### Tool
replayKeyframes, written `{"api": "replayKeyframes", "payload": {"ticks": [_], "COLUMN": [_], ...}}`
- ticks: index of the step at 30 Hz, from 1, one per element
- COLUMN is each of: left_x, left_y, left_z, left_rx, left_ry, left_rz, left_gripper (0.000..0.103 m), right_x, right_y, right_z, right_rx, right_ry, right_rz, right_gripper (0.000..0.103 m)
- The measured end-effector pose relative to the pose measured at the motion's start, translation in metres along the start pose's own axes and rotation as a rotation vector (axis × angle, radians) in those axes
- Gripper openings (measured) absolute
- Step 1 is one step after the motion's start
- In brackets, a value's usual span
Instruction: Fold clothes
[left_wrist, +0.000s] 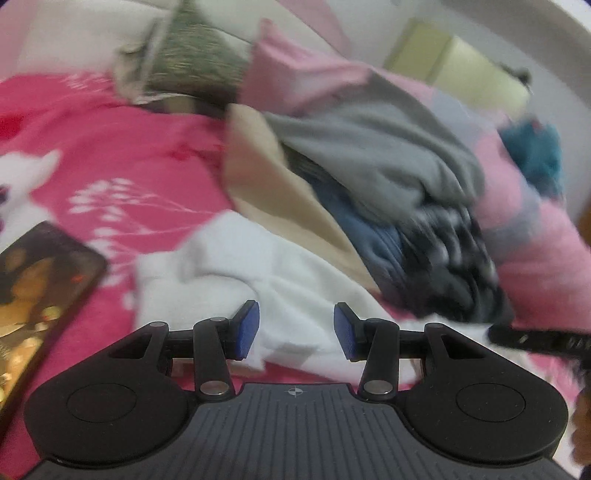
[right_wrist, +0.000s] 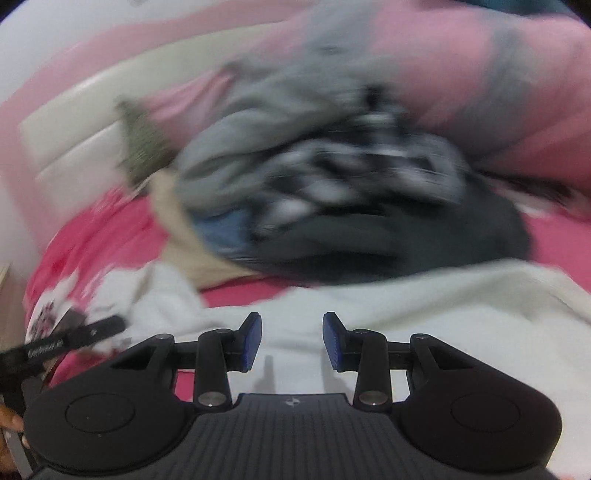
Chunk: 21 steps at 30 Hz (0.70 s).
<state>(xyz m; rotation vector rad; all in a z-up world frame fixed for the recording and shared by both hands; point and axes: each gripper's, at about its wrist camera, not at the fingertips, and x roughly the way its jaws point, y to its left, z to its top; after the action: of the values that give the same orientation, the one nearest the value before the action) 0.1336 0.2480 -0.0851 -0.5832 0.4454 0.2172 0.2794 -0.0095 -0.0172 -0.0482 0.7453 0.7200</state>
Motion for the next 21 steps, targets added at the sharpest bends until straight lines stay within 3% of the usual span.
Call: {"api": "replayKeyframes", "payload": {"ticks": [2,5,9,11,14,16,18,21], "left_x": [-0.008,-0.012,-0.014,-0.020,-0.022,-0.017,-0.010,-0.008], "left_y": [0.012,0.021,0.027,0.033,0.042,0.047,0.048,0.045], "left_z": [0.004,0.002,0.001,0.002,0.004,0.003,0.002,0.000], "left_rx": [-0.067,-0.078,-0.092,-0.124,-0.148,-0.154,-0.151,-0.124], "left_ry": [-0.051,-0.084,-0.084,-0.131,-0.153,-0.095,-0.039,-0.018], "left_rz": [0.002,0.025,0.052,0.083,0.104,0.088,0.071,0.057], "left_gripper": [0.045,0.045,0.045,0.045,0.046,0.048,0.053,0.061], "right_x": [0.016,0.044,0.081,0.094,0.103,0.108,0.118,0.138], "right_y": [0.030,0.074,0.123,0.143,0.157,0.162,0.167,0.169], "right_z": [0.012,0.029,0.050,0.060,0.071,0.075,0.077,0.076], "right_rx": [-0.097,-0.251,-0.394,-0.431,-0.386,-0.350,-0.317,-0.247], "right_ry": [0.016,0.036,0.060,0.068,0.106,0.126,0.175,0.270], "right_rz": [0.028,0.047,0.091,0.126,0.190,0.227,0.215,0.177], "right_gripper": [0.050,0.059,0.060,0.060,0.060,0.060,0.060,0.060]}}
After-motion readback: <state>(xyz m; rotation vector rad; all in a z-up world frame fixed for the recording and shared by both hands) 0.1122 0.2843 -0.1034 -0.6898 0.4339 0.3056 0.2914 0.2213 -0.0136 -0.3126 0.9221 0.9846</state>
